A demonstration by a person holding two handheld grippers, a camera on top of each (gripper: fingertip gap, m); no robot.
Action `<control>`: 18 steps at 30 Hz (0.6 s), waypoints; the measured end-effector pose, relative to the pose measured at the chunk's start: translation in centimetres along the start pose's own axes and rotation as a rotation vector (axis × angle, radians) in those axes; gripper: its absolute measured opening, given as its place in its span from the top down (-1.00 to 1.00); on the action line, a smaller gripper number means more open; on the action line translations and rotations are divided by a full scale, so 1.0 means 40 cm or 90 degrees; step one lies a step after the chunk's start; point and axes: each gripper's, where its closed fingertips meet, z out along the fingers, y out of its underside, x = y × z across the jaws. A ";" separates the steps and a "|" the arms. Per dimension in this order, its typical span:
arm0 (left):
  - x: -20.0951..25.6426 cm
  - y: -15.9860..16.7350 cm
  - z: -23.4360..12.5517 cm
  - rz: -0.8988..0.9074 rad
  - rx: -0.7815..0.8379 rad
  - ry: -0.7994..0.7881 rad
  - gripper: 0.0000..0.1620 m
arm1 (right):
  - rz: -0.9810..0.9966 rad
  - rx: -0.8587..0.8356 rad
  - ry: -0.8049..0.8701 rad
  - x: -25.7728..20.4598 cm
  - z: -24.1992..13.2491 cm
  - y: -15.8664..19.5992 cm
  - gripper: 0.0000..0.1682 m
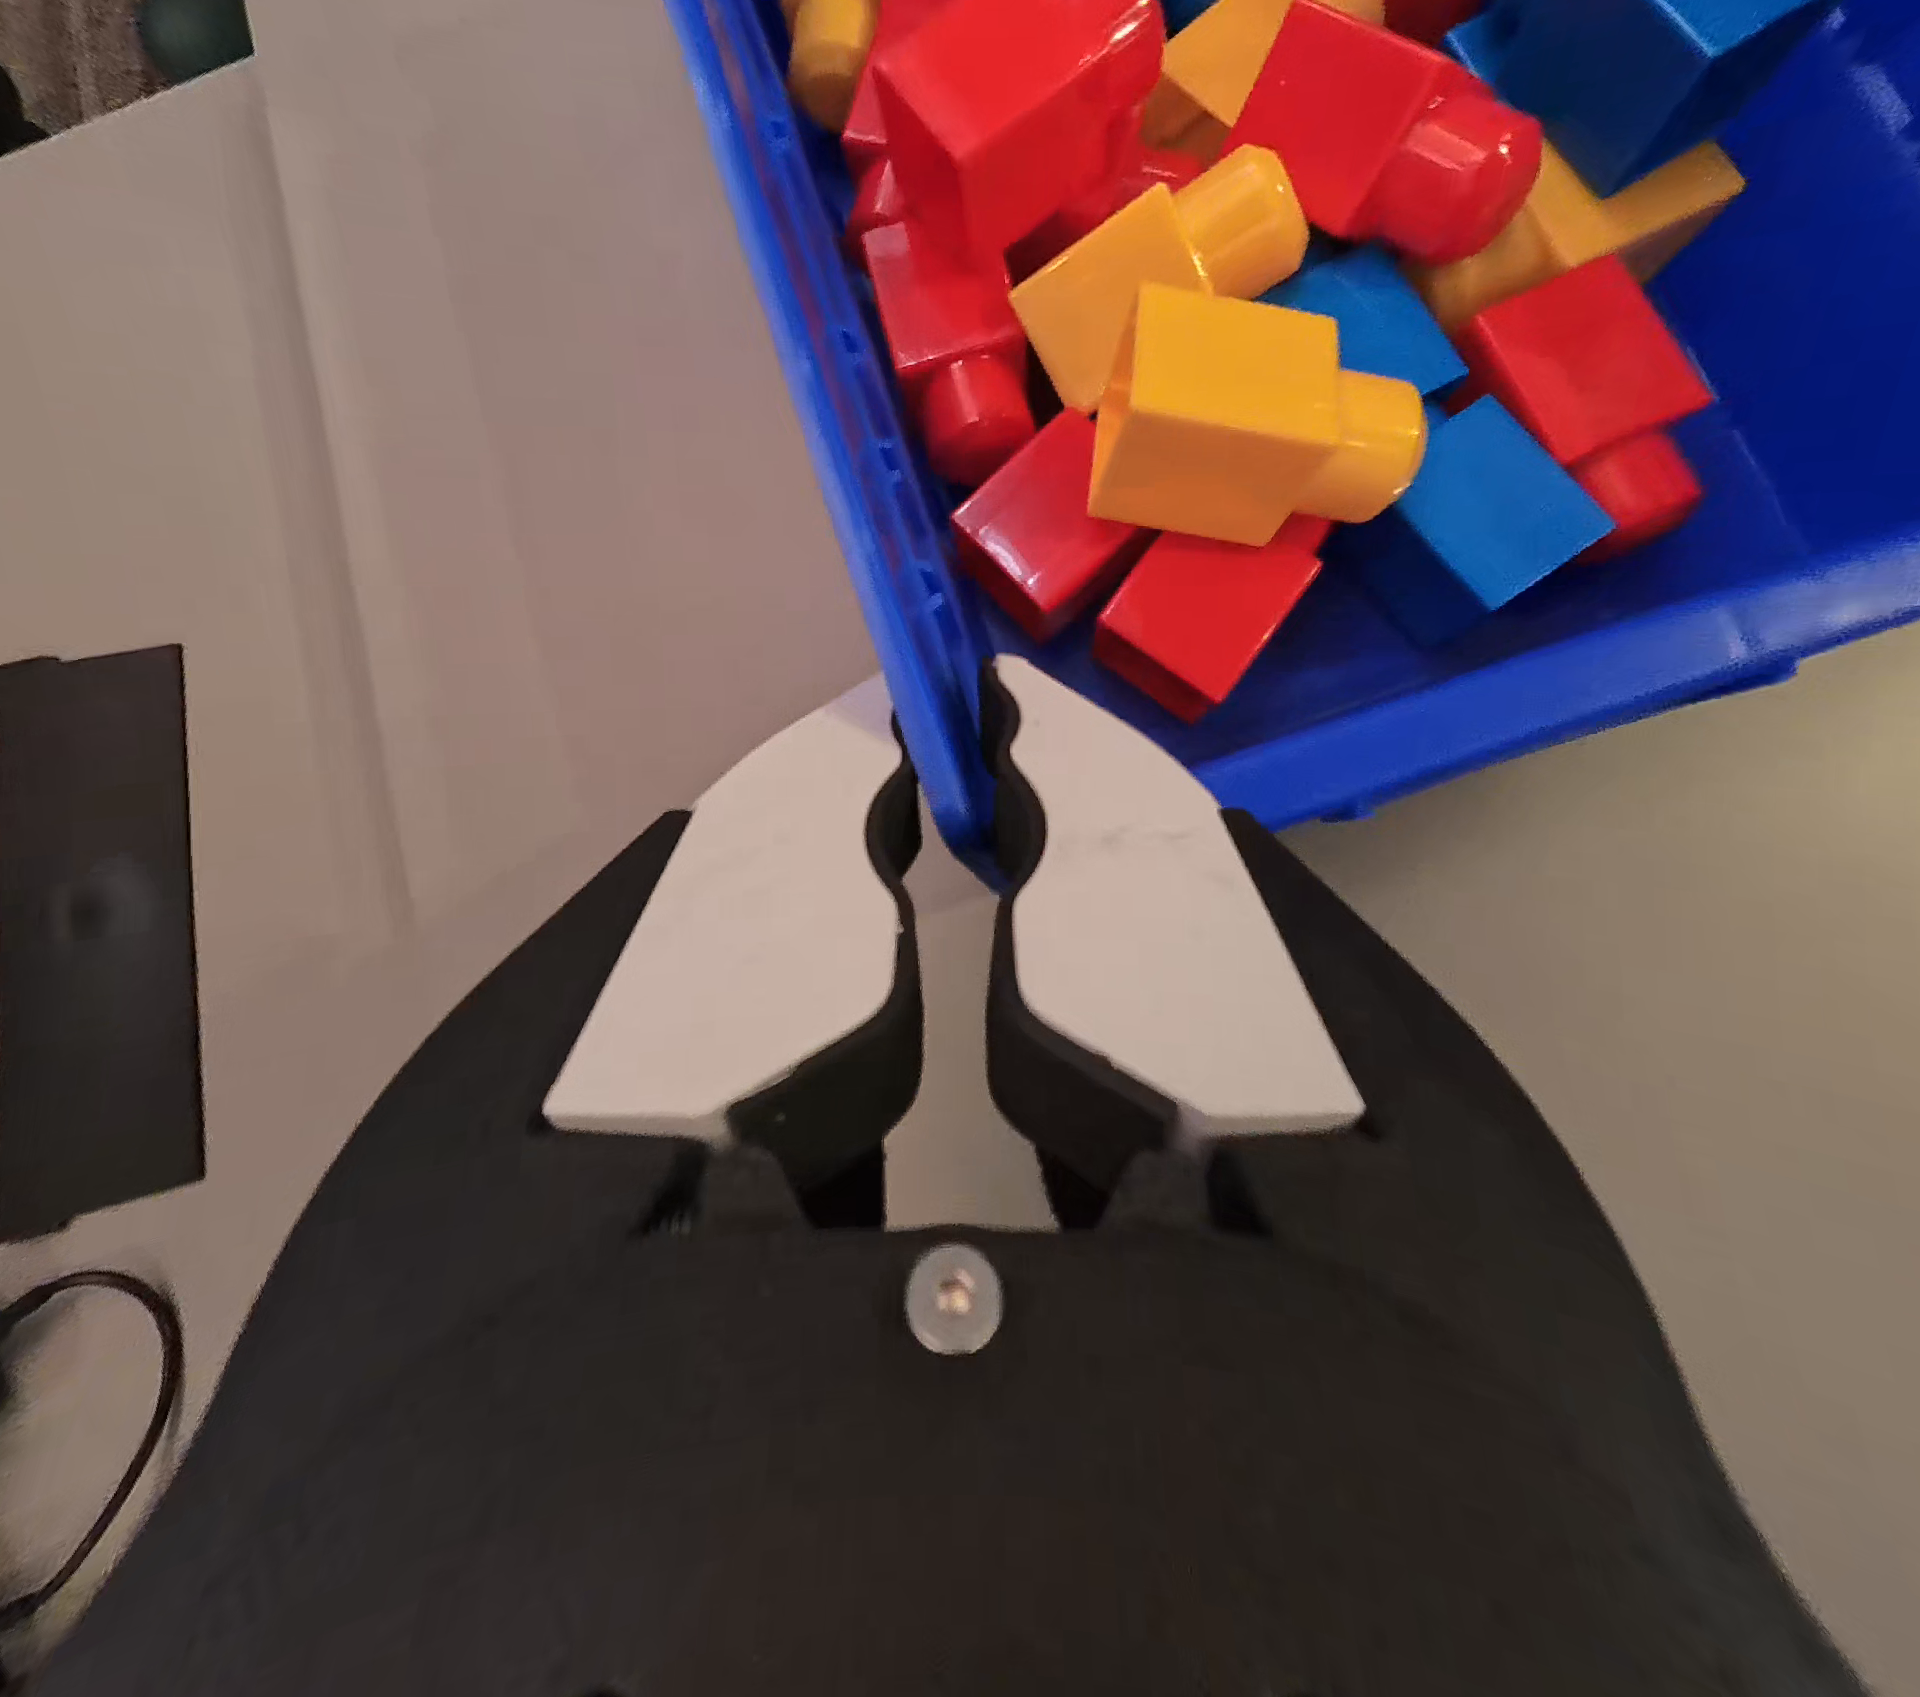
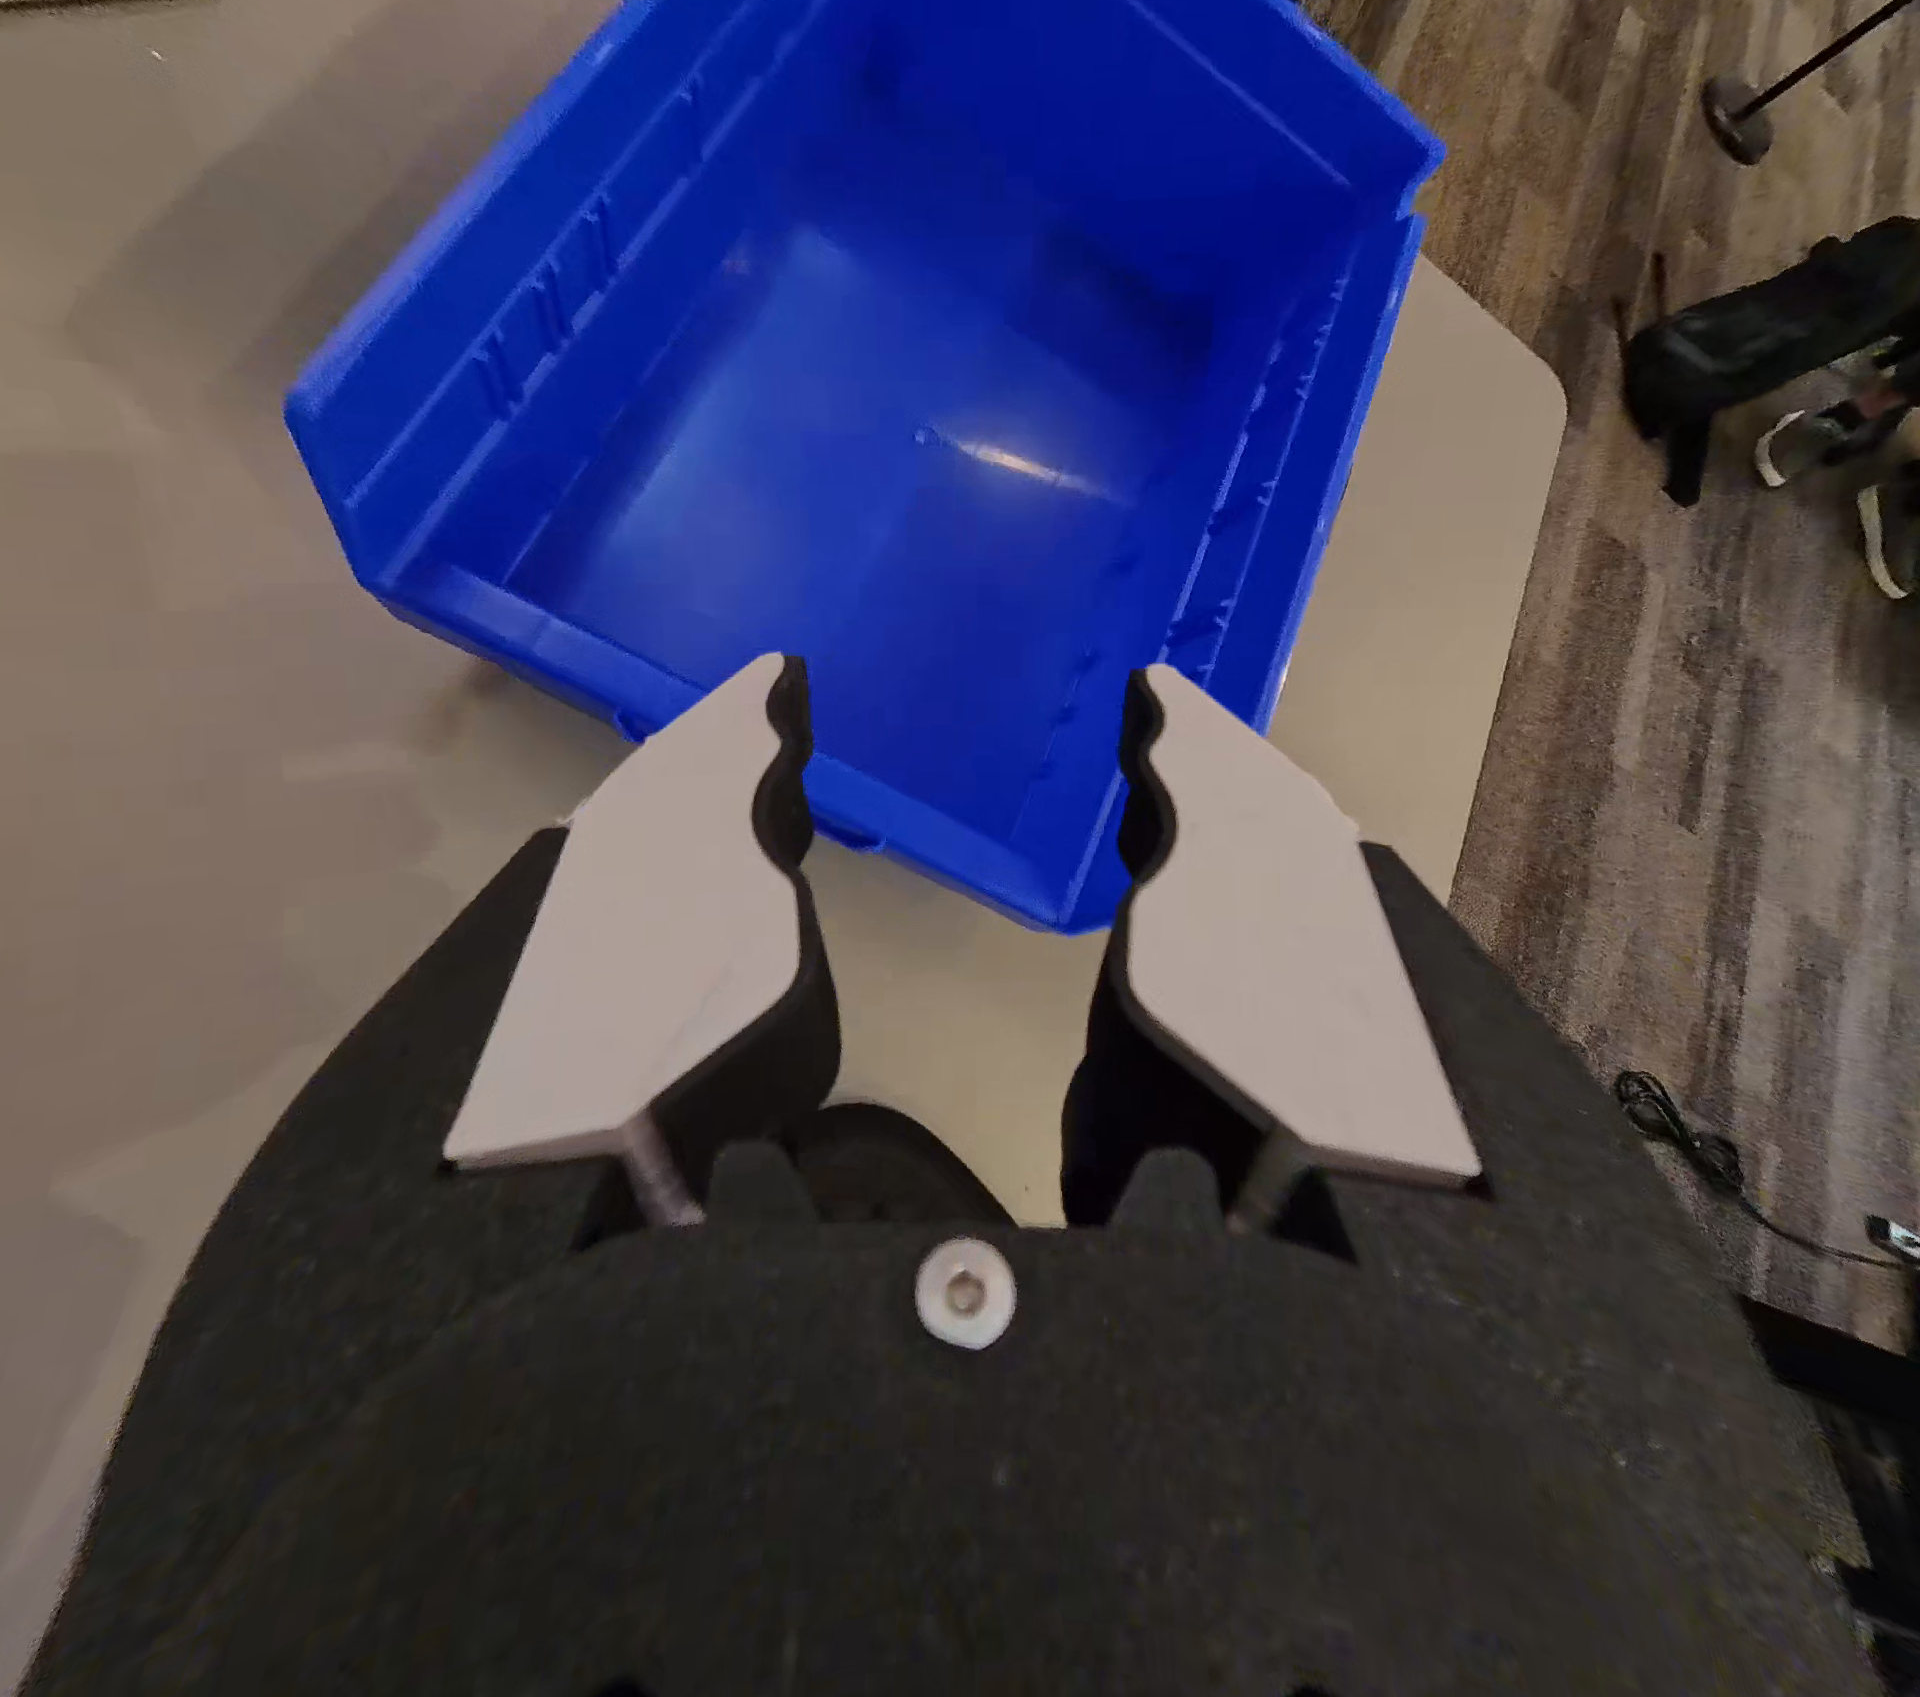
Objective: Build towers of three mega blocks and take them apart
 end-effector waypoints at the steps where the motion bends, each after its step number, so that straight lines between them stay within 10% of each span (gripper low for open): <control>1: -0.006 -0.002 0.004 -0.002 0.001 0.007 0.91 | 0.000 0.005 0.002 -0.002 0.000 -0.009 0.33; 10: -0.017 -0.020 -0.108 -0.056 0.104 -0.005 0.43 | -0.049 0.147 -0.006 -0.131 -0.122 -0.142 0.32; 18: 0.253 -0.012 -0.261 -0.026 0.229 0.088 0.62 | -0.096 0.208 -0.183 -0.447 -0.128 -0.177 0.63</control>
